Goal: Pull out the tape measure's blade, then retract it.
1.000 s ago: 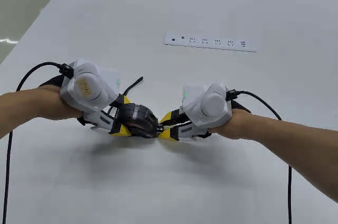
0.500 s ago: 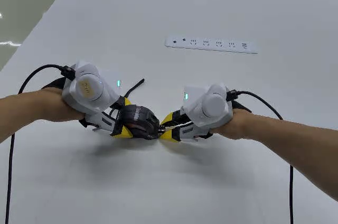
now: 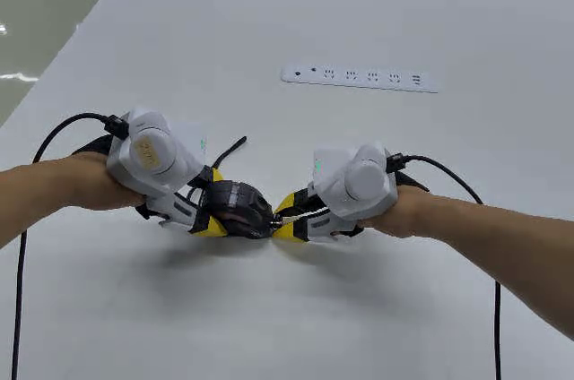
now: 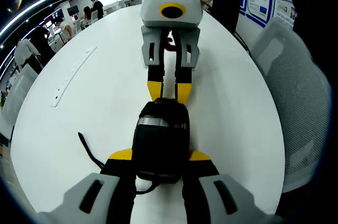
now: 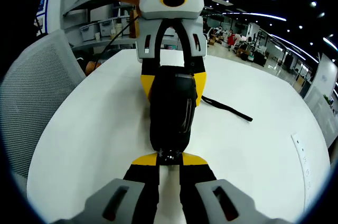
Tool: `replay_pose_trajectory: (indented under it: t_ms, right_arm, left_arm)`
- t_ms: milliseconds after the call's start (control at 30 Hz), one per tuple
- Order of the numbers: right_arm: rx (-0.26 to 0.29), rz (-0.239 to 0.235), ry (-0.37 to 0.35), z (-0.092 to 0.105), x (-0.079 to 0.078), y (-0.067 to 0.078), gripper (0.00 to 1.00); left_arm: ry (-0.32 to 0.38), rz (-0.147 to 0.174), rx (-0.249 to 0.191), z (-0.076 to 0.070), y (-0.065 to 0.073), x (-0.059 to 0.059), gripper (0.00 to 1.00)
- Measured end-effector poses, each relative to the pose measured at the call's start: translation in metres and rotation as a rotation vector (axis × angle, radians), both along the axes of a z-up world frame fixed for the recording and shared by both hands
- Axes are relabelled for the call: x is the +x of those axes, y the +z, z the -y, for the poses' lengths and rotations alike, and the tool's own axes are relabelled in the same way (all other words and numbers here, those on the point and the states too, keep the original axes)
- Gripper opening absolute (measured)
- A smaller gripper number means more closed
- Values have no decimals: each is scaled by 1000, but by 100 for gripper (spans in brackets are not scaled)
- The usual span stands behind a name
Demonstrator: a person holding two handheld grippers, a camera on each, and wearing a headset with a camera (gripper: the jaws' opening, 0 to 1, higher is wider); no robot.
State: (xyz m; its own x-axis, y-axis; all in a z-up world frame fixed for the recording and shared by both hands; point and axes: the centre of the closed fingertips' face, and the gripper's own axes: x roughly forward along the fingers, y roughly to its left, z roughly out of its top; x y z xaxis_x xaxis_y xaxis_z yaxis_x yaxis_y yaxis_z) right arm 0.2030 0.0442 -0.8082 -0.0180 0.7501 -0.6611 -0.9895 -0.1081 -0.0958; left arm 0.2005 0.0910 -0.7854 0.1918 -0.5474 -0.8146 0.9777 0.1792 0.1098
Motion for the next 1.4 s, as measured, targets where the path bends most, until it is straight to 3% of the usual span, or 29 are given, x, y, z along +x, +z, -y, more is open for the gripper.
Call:
replay_pose_trajectory:
  t_ms: [1400]
  right_arm:
    - [-1,11,2,12,5,2,13]
  left_arm:
    - [25,-7,-7,-3,-1,2,29]
